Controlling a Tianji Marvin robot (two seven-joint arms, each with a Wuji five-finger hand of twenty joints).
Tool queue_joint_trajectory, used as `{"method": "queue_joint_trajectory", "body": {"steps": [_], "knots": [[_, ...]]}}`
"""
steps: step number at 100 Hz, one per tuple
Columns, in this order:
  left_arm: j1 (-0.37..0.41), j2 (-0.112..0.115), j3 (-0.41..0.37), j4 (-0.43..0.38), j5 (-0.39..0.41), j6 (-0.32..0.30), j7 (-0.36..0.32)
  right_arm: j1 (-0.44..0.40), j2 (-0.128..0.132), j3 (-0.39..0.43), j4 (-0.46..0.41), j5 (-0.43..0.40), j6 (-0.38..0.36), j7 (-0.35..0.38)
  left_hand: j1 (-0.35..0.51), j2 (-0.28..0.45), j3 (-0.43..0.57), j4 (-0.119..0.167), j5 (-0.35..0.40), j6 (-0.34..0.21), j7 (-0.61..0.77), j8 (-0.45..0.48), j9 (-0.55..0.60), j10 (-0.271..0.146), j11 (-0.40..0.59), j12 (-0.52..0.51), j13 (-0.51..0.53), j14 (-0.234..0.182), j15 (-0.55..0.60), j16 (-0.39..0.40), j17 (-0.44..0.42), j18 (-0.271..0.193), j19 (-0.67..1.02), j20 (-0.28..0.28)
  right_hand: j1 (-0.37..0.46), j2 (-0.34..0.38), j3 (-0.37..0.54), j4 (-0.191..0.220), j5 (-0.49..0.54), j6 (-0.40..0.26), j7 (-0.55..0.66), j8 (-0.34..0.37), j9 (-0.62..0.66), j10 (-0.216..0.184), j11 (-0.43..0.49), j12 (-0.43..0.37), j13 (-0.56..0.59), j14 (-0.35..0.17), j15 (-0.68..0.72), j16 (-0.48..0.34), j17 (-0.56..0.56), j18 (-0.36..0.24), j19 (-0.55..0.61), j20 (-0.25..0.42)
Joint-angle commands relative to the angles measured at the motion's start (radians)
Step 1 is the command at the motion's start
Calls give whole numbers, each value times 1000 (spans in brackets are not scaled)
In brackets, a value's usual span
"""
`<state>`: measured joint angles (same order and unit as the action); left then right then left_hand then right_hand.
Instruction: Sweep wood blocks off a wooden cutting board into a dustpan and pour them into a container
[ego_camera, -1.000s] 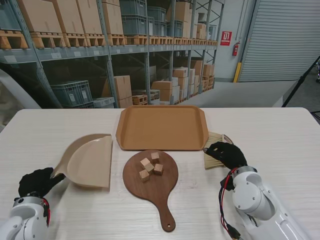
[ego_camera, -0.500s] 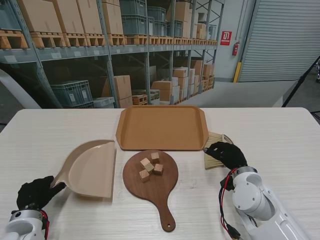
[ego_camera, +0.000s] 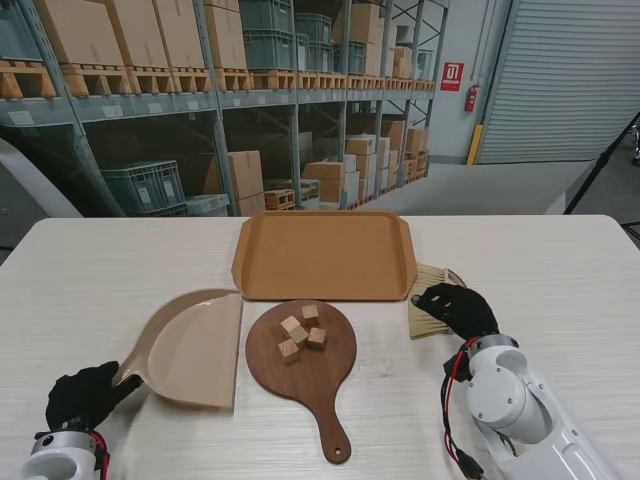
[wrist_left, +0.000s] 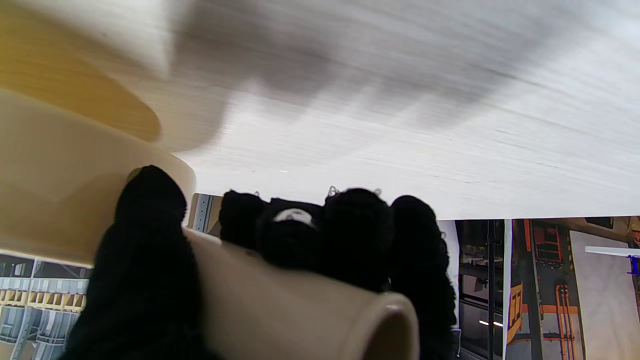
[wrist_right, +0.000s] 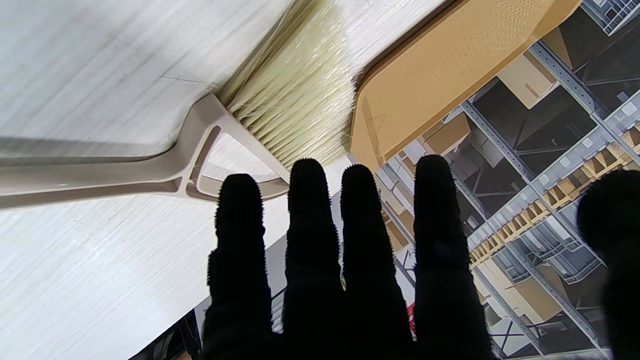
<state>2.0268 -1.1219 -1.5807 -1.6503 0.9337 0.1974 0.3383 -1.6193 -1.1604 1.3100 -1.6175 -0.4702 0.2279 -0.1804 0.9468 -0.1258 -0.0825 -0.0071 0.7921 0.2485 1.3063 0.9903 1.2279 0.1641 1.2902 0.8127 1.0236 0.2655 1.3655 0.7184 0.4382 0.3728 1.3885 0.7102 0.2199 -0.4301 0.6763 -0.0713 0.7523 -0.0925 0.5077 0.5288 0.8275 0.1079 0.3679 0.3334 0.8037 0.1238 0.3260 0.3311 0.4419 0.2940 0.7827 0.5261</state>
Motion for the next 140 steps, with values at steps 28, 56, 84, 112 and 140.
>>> {"method": "queue_joint_trajectory", "body": {"steps": [28, 56, 84, 112, 140], "knots": [[37, -8, 1, -12, -12, 2, -18, -14, -5, 1, 0, -2, -6, 3, 138, 182, 75, 8, 106, 32, 83, 32, 105, -60, 124, 43, 85, -71, 29, 9, -19, 10, 36, 31, 13, 26, 4, 24, 8, 0, 12, -6, 33, 9, 21, 11, 28, 7, 21, 17, 0, 37, 35, 23], [51, -10, 6, -4, -25, 3, -14, -16, -6, 1, 2, -3, -8, -3, 135, 182, 75, 8, 102, 30, 80, 30, 98, -58, 120, 43, 77, -71, 24, 10, -27, 6, 31, 29, 13, 26, 4, 24, 8, 3, 12, -6, 33, 8, 21, 11, 28, 7, 21, 17, 0, 38, 35, 23], [27, -2, 12, 17, -27, -36, -42, -14, -5, 6, 2, -9, -14, -6, 131, 184, 74, 7, 97, 28, 79, 28, 92, -57, 117, 43, 68, -71, 18, 11, -33, 2, 27, 28, 13, 26, 4, 24, 8, 2, 12, -6, 33, 9, 21, 11, 28, 5, 21, 17, 0, 38, 35, 22], [-6, 5, 25, 40, -17, -65, -58, -27, -1, 38, -12, -53, -23, -16, 129, 185, 74, 7, 92, 26, 78, 25, 87, -56, 113, 43, 63, -72, 14, 11, -37, -1, 24, 27, 16, 16, 6, 25, 7, 3, 12, -6, 30, 8, 21, 11, 26, 6, 20, 17, -3, 40, 33, 21], [-6, 1, 35, 34, -22, -42, -44, -51, 32, 124, -28, -286, -16, 4, 130, 186, 75, 7, 92, 27, 78, 23, 85, -57, 112, 43, 61, -73, 12, 12, -37, 0, 24, 27, 12, -109, 59, 22, -6, 74, -10, -15, 25, 6, 31, 14, 41, -8, 26, 16, 4, 27, 32, 19]]}}
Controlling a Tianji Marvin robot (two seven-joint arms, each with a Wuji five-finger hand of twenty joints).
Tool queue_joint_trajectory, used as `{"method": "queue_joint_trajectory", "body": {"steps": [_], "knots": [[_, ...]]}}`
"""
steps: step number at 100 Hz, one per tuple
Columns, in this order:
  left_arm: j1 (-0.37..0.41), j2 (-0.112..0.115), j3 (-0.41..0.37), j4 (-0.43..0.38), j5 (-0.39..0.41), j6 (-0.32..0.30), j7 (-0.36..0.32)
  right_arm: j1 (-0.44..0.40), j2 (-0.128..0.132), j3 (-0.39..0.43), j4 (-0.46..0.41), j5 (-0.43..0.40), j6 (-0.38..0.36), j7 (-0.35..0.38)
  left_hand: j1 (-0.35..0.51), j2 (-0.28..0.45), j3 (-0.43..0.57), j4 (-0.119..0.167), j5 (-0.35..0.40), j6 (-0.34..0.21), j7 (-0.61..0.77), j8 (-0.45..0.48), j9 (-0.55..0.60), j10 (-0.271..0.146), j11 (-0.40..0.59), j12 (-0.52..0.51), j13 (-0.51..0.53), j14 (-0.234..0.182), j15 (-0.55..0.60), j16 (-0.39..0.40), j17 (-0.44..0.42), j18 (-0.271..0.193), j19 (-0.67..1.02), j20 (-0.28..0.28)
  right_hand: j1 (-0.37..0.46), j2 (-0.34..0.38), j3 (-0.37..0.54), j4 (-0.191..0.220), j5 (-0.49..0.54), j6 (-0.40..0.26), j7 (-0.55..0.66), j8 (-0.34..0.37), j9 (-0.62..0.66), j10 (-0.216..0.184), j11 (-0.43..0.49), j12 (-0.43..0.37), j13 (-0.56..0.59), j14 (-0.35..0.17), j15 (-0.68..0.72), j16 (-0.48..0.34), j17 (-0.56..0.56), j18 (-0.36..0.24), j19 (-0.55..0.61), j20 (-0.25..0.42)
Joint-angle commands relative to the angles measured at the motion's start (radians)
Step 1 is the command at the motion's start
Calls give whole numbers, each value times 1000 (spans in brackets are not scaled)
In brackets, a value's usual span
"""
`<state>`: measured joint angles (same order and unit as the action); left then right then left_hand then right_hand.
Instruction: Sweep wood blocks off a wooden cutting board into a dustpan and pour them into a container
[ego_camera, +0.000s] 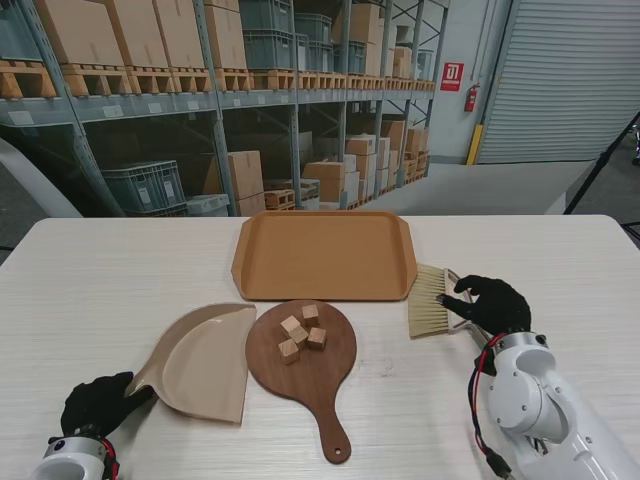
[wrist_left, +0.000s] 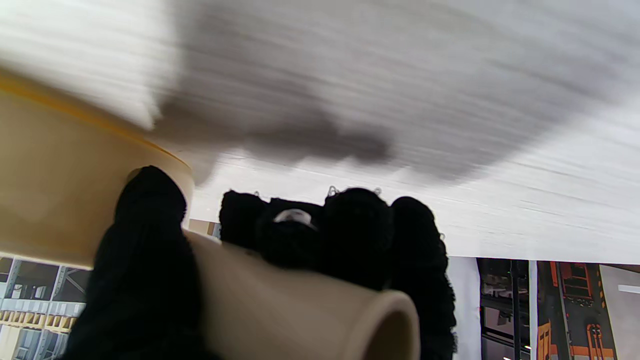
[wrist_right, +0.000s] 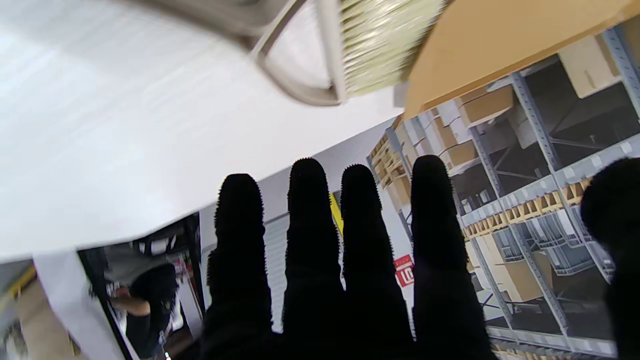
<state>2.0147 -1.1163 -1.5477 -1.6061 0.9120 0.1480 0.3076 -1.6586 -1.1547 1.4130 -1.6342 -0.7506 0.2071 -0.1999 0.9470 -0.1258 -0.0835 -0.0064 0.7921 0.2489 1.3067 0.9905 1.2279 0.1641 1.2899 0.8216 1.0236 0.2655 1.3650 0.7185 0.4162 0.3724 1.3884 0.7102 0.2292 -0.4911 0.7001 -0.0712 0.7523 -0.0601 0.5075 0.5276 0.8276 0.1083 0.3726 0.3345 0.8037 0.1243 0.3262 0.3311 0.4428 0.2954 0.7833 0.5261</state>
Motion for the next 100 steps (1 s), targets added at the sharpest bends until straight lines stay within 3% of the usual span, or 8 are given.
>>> {"method": "queue_joint_trajectory", "body": {"steps": [1, 22, 36, 54, 75, 100], "knots": [[6, -5, 2, -10, 0, 8, -14, -13, 28, 25, -12, -19, 4, 27, 129, 186, 75, 6, 92, 26, 78, 22, 85, -57, 112, 34, 61, -73, 13, 12, -15, 0, 24, 27, 3, -52, 37, 21, -6, 45, -12, -16, 24, 8, 26, 12, 43, -10, 26, 16, 4, 24, 31, 18], [4, -5, 5, -11, -4, 13, -17, -63, 72, 114, -32, -268, -34, 123, 129, 184, 74, 6, 92, 26, 79, 21, 85, -57, 112, 34, 63, -72, 12, 12, -15, 1, 24, 27, 19, -99, 13, 10, -17, 61, -37, -27, 11, 3, 30, 9, 57, -23, 22, 7, 19, 4, 33, 2], [1, -4, 9, -12, -8, 16, -25, -85, 89, 140, -24, -369, -57, 169, 127, 182, 74, 6, 97, 23, 79, 20, 85, -57, 112, 34, 63, -72, 12, 12, -15, 0, 24, 27, 0, -127, 38, 21, -29, 72, -38, -21, -5, 2, 48, 17, 57, -28, 32, 14, 22, 4, 44, -5], [-1, -4, 11, -12, -10, 17, -31, -78, 100, 123, 21, -414, -47, 206, 125, 183, 75, 7, 97, 23, 79, 19, 85, -57, 112, 34, 62, -73, 11, 11, -16, -2, 24, 26, 10, -148, 54, 18, -22, 75, -9, 6, 0, -1, 102, 42, 77, -35, 78, 36, 49, -20, 97, -5], [1, -4, 11, -13, -10, 19, -32, -63, 110, 89, 74, -447, -36, 231, 125, 182, 75, 7, 97, 23, 80, 18, 85, -57, 112, 34, 62, -74, 10, 11, -16, -2, 23, 26, 42, -173, 50, 20, -20, 21, 71, 74, 17, -33, 192, 96, 101, -62, 172, 71, 74, -48, 178, -5], [3, -4, 11, -14, -10, 22, -31, -63, 117, 64, 110, -460, -34, 257, 125, 182, 76, 7, 96, 23, 80, 17, 85, -57, 112, 34, 62, -74, 10, 11, -18, -1, 22, 26, 67, -188, 49, 21, -7, 6, 105, 92, 40, -44, 224, 114, 119, -76, 216, 83, 87, -61, 210, -7]]}}
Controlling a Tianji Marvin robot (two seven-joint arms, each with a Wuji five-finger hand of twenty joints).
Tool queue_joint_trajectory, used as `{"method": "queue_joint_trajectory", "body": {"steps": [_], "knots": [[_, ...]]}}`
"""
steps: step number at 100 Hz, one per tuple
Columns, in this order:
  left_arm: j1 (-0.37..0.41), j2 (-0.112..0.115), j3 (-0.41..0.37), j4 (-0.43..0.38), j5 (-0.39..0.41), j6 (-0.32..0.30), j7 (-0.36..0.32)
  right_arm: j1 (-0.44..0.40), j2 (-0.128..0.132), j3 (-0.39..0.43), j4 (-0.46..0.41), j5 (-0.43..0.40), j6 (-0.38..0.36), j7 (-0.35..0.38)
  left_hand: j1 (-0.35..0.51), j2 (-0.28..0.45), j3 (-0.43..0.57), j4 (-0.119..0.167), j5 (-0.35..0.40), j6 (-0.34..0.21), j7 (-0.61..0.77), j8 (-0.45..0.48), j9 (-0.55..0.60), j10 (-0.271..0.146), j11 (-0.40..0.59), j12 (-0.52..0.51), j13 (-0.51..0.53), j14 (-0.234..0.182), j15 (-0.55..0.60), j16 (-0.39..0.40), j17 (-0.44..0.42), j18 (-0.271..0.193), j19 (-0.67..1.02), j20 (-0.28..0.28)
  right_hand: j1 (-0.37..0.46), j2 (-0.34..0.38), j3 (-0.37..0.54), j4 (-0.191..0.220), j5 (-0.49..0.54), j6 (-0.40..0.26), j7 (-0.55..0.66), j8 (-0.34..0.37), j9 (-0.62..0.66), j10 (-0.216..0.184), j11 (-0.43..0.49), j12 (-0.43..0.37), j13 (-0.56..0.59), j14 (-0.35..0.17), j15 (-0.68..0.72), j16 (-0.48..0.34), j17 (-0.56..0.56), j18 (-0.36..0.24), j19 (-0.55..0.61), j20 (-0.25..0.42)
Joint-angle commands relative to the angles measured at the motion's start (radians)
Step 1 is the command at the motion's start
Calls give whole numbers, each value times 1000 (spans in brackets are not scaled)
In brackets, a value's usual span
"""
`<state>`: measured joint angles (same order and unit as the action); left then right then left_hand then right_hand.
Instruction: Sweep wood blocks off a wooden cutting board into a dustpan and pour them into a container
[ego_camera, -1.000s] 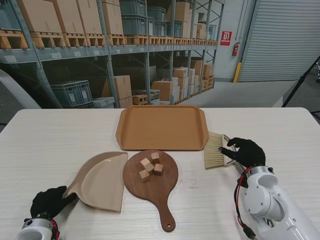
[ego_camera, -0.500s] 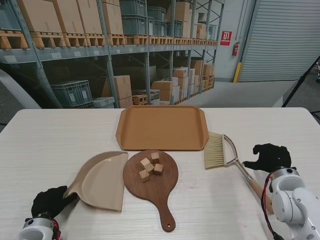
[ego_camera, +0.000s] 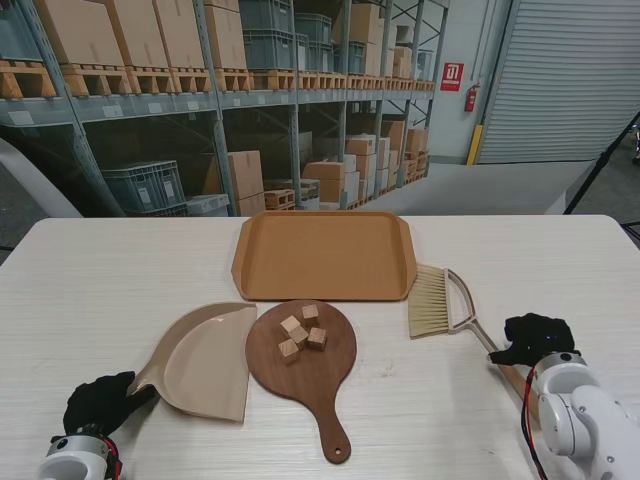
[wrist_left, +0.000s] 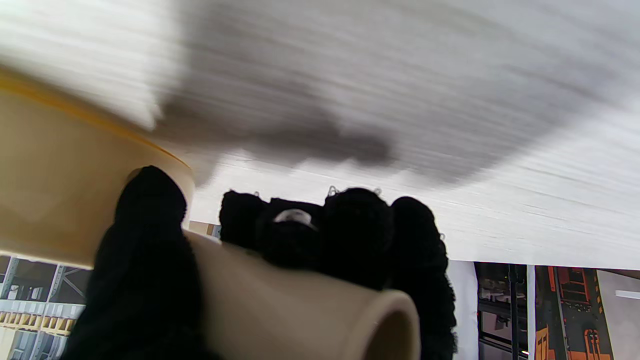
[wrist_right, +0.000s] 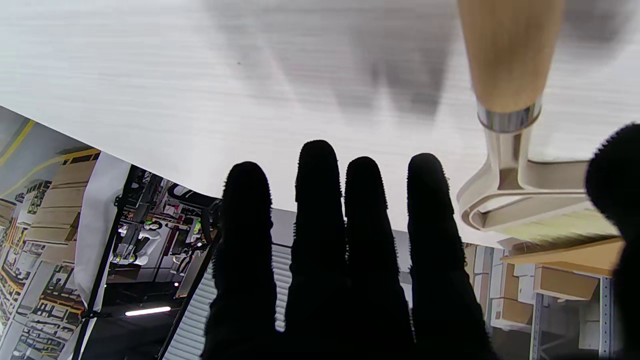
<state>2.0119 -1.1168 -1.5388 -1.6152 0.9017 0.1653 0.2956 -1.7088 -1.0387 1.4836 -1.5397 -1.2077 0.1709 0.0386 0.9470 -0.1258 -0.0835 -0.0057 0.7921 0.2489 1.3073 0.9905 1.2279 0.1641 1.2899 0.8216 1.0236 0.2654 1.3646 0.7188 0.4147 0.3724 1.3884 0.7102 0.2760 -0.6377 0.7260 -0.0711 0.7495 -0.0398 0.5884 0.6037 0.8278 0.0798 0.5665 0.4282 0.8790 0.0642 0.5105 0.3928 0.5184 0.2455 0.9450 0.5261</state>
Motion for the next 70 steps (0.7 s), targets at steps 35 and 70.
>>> {"method": "queue_joint_trajectory", "body": {"steps": [35, 70], "knots": [[6, -4, 3, -5, -1, 6, -19, -24, 4, -16, 48, -5, -2, 8, 125, 182, 76, 6, 96, 23, 79, 17, 85, -57, 112, 34, 62, -74, 11, 10, -17, 0, 21, 26, 252, -142, -50, 28, 43, -74, 98, 20, 122, -48, 69, 27, 120, -46, 90, 24, 69, -43, 124, -25], [6, -3, 4, -6, -1, 10, -26, -27, 0, -5, 65, 9, 22, -29, 123, 181, 75, 6, 94, 22, 77, 15, 83, -56, 109, 33, 59, -73, 8, 10, -19, 0, 20, 25, 321, -283, 437, -190, 49, -151, 292, -199, 219, -69, 48, 32, 193, -58, 99, 23, 94, -42, 164, -61]]}}
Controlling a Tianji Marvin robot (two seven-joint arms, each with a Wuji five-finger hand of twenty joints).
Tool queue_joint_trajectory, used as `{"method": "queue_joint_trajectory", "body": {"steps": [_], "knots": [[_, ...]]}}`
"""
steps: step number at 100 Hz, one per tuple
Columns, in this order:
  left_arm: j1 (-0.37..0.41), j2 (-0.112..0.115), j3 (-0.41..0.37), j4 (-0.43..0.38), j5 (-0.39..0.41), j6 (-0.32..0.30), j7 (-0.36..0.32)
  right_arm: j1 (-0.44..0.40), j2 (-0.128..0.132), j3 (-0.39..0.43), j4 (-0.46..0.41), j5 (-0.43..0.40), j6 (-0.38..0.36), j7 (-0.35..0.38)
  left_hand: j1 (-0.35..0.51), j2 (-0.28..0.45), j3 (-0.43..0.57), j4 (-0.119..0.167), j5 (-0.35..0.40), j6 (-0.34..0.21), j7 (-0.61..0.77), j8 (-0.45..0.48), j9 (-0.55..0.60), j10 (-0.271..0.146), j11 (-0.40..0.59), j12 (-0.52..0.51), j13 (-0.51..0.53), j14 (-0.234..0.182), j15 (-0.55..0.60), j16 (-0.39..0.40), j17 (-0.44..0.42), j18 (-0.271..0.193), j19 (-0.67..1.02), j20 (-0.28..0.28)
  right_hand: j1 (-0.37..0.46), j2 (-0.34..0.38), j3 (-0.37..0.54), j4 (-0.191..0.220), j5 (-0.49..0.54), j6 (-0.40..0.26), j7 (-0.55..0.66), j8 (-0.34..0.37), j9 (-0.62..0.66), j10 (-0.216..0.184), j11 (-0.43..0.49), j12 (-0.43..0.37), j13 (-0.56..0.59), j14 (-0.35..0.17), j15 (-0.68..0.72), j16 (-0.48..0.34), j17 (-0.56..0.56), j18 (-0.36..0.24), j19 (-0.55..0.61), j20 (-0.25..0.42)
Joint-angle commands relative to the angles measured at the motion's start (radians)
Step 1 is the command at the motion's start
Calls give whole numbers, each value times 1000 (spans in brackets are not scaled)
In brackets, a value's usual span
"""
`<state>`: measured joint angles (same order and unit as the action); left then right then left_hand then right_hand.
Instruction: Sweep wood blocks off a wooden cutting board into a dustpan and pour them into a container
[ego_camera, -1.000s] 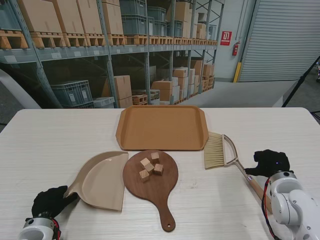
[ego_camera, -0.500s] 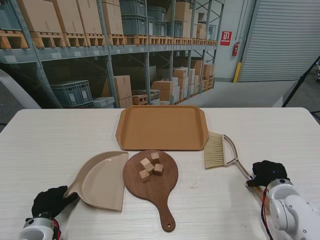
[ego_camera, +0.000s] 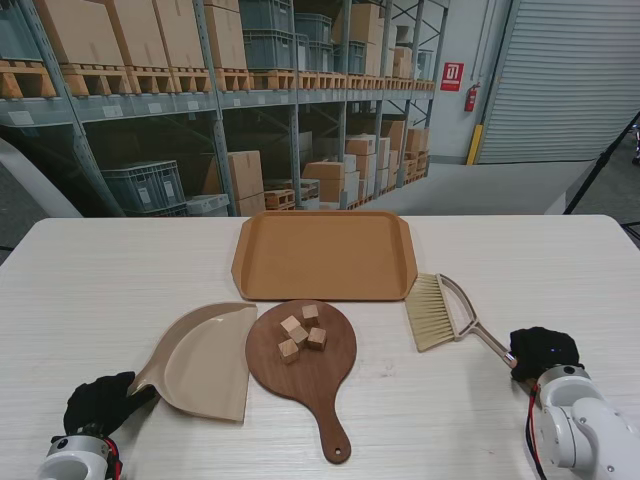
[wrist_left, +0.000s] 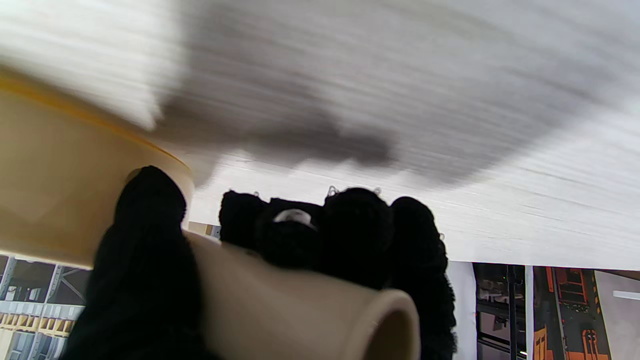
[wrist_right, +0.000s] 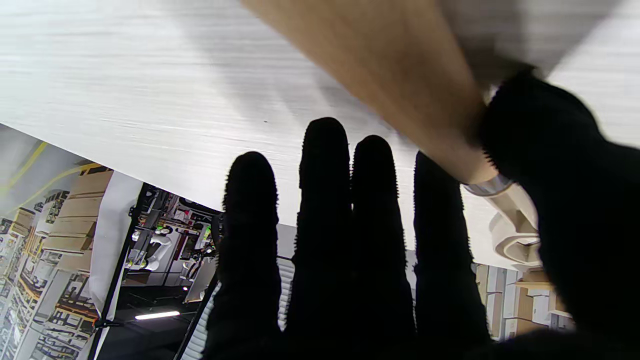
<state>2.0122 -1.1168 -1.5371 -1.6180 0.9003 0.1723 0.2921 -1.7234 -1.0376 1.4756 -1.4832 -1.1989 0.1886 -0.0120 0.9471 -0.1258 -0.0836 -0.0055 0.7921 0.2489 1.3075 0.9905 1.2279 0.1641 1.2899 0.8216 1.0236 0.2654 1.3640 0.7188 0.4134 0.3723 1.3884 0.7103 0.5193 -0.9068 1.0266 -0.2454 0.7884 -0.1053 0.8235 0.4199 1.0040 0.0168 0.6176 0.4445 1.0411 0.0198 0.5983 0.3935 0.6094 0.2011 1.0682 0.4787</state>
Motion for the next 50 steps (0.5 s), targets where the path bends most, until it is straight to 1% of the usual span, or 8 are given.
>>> {"method": "queue_joint_trajectory", "body": {"steps": [1, 5, 11, 18, 20, 25, 41, 50], "knots": [[6, -3, 3, -3, 1, 3, -23, -12, -1, 3, 9, 0, 4, 22, 123, 181, 75, 6, 94, 22, 76, 15, 83, -56, 109, 33, 59, -73, 9, 10, -17, -1, 20, 25, 77, -14, 135, -16, 10, -85, 57, -16, 42, -5, -4, 16, 30, -13, 11, 22, 2, 3, 40, -14], [5, -2, 2, -3, 1, 3, -23, -12, -1, 5, 8, 1, 5, 24, 124, 181, 76, 6, 94, 22, 76, 15, 83, -56, 109, 33, 59, -73, 9, 10, -18, -1, 20, 25, 65, -8, 133, -16, 3, -79, 54, -21, 32, -5, -9, 16, 22, -11, 6, 21, -4, 5, 36, -16], [5, -2, 2, -2, 1, 2, -24, -11, -2, 8, 6, 5, 6, 29, 123, 181, 75, 6, 94, 22, 76, 15, 83, -56, 109, 34, 59, -73, 9, 10, -17, -1, 20, 25, 4, 6, 129, 18, -4, -58, 14, -13, -2, -1, -13, 6, 0, -7, -18, 16, -20, 13, 19, -22], [4, -2, 2, -2, 2, 1, -26, -8, -5, 9, 5, 24, 14, 24, 124, 181, 76, 6, 94, 22, 76, 15, 83, -56, 109, 34, 59, -73, 9, 10, -18, -1, 20, 25, -75, 45, 111, 114, -4, -26, -88, 76, -43, 8, -25, -12, -32, 0, -48, 11, -43, 22, -9, -20], [4, -2, 2, -3, 2, 1, -27, -7, -6, 9, 5, 31, 17, 21, 124, 180, 75, 6, 94, 22, 76, 15, 83, -56, 109, 34, 59, -73, 9, 10, -18, 0, 20, 25, -90, 49, 104, 129, -8, -22, -99, 87, -52, 9, -28, -14, -41, 2, -54, 10, -49, 25, -15, -21], [4, -2, 1, -2, 3, 0, -27, -4, -9, 8, 5, 47, 21, 15, 123, 181, 75, 6, 94, 22, 76, 15, 83, -56, 109, 34, 59, -73, 9, 10, -18, 0, 20, 26, -129, 59, 66, 129, -28, -15, -134, 110, -78, 16, -44, -23, -64, 9, -75, 2, -67, 35, -37, -23], [6, -2, 0, -3, 5, 1, -26, 11, -18, 1, 14, 106, 40, -10, 124, 181, 76, 6, 94, 22, 76, 15, 83, -56, 109, 34, 59, -73, 9, 11, -18, -1, 20, 26, -208, 94, -26, 125, -94, 5, -195, 118, -153, 31, -77, -37, -116, 28, -118, -10, -102, 62, -91, -28], [7, -2, 0, -3, 5, 2, -25, 18, -20, -5, 22, 120, 49, -17, 123, 182, 75, 6, 94, 22, 76, 15, 83, -56, 109, 34, 59, -73, 8, 11, -18, -1, 20, 26, -231, 91, -48, 123, -89, 37, -202, 120, -172, 47, -84, -40, -131, 42, -131, -14, -101, 81, -111, -30]]}}
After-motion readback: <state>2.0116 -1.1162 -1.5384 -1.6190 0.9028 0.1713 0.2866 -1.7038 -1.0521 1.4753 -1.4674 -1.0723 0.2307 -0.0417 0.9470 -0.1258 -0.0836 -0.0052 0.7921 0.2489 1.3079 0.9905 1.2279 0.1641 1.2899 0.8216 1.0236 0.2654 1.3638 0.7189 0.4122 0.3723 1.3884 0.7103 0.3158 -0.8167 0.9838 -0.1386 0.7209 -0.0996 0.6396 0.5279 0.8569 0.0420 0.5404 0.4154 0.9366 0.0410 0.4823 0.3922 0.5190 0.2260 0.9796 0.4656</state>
